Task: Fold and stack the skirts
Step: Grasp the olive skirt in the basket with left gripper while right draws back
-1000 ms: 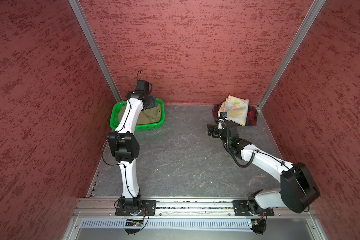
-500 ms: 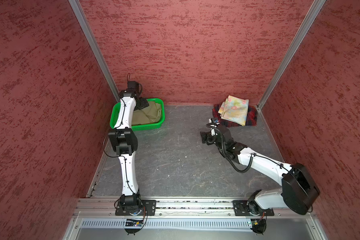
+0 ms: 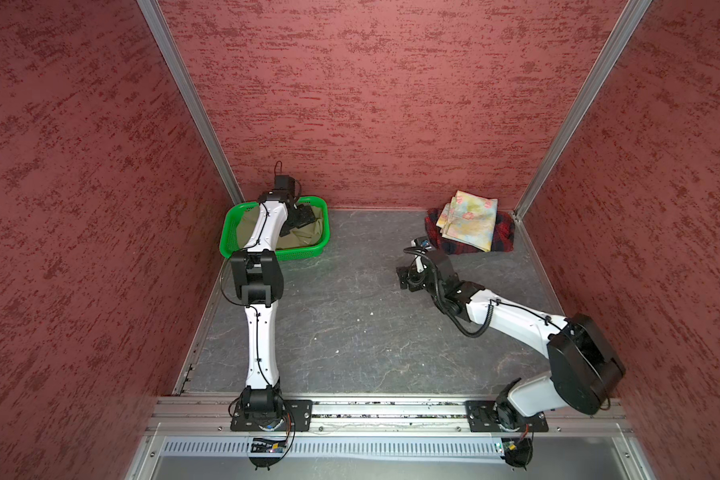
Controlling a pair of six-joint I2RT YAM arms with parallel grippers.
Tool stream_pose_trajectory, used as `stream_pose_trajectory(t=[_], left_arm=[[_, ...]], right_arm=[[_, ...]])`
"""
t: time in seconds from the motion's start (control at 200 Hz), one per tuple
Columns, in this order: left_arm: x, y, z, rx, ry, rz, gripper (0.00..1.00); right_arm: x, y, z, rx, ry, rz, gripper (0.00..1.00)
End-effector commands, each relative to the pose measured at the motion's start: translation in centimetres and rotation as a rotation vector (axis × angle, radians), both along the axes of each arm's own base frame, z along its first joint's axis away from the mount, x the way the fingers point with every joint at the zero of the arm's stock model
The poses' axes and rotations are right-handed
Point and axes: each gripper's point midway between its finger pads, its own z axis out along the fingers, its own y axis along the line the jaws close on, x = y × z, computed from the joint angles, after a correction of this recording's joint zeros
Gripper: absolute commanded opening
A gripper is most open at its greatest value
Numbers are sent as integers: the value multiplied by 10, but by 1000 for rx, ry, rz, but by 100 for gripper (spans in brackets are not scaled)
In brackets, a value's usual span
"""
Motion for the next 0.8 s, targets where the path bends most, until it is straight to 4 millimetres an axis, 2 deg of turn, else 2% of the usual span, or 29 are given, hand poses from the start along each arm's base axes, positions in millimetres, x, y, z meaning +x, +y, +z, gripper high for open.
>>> stream_pose_trajectory(t=[0.0,0.17,0.25,0.366,0.451,0.516,0.546,0.661,0.796], left_arm=[[13,-23,-7,-60,-53,-56,95],[22,-38,-21,-160,-82,-26,93],[26,-42,-32,-222,-83,-2,86],[31,-44,-40,-273,-102,26,54],[36,-46,-33,-295,-137,28,19],[42,-45,-14,-296,-181,22,0],[44,-41,-2,-294,-204,25,0],[48,-28,58,-282,-305,27,0],[34,-13,136,-225,-425,6,0]], right_arm=[[4,4,10,8,-12,4,94],[3,3,13,17,-10,-6,94],[3,1,13,13,-8,-11,94],[2,-1,18,16,-12,-24,94],[0,-2,19,29,-12,-29,94],[0,-2,17,30,-8,-31,94],[-2,-4,28,44,-29,-33,93],[-1,-6,34,45,-44,-43,93],[1,-8,45,59,-70,-53,94]])
